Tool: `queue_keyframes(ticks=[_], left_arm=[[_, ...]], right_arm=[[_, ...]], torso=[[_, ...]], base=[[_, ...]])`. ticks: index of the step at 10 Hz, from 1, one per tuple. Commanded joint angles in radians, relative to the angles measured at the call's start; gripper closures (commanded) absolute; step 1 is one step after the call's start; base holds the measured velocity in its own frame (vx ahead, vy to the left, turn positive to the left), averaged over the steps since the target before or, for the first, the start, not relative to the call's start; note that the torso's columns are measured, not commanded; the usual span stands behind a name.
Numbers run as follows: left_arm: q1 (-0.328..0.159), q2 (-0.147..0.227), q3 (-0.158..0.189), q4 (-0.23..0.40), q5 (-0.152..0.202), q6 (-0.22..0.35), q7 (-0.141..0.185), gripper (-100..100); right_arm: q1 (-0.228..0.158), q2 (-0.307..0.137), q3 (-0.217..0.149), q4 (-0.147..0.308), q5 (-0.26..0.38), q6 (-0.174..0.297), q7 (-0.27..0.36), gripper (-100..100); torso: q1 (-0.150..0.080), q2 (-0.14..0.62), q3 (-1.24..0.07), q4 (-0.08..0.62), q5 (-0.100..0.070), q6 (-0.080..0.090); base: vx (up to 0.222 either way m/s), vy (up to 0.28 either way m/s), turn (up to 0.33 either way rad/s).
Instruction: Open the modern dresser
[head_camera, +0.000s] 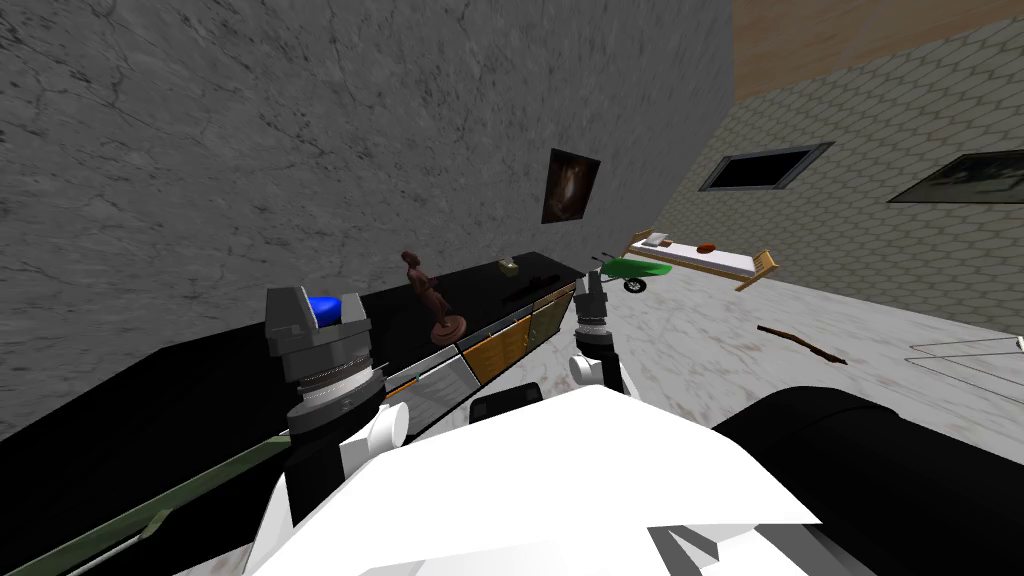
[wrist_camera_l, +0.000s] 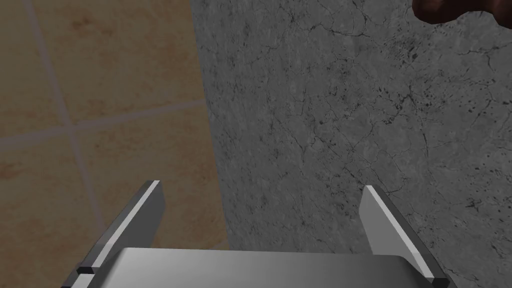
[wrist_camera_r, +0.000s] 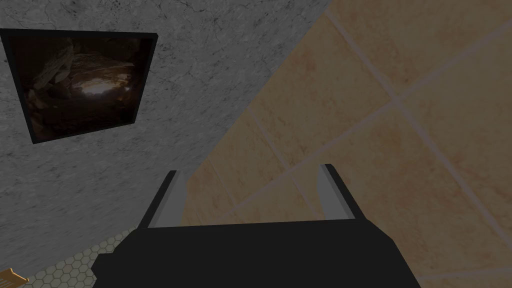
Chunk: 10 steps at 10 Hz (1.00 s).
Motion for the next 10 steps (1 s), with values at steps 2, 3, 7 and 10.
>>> queue_keyframes(ticks=[2, 3, 7, 10], left_arm=[[0.000, 0.000, 0.000, 0.000, 0.000, 0.000, 0.000, 0], [0.000, 0.000, 0.000, 0.000, 0.000, 0.000, 0.000, 0], [0.000, 0.000, 0.000, 0.000, 0.000, 0.000, 0.000, 0], [-0.001, 0.042, 0.001, 0.011, 0.001, -0.007, 0.000, -100]], right_arm=[[0.000, 0.000, 0.000, 0.000, 0.000, 0.000, 0.000, 0], [0.000, 0.000, 0.000, 0.000, 0.000, 0.000, 0.000, 0], [0.000, 0.000, 0.000, 0.000, 0.000, 0.000, 0.000, 0], [0.000, 0.000, 0.000, 0.000, 0.000, 0.000, 0.000, 0]], torso=[[0.000, 0.104, -0.209, 0.105, 0.000, 0.000], [0.000, 0.175, -0.351, 0.176, 0.000, 0.000], [0.000, 0.470, -0.939, 0.470, 0.000, 0.000], [0.000, 0.691, -1.382, 0.691, 0.000, 0.000]], base=[[0.000, 0.000, 0.000], [0.000, 0.000, 0.000], [0.000, 0.000, 0.000], [0.004, -0.004, 0.003]])
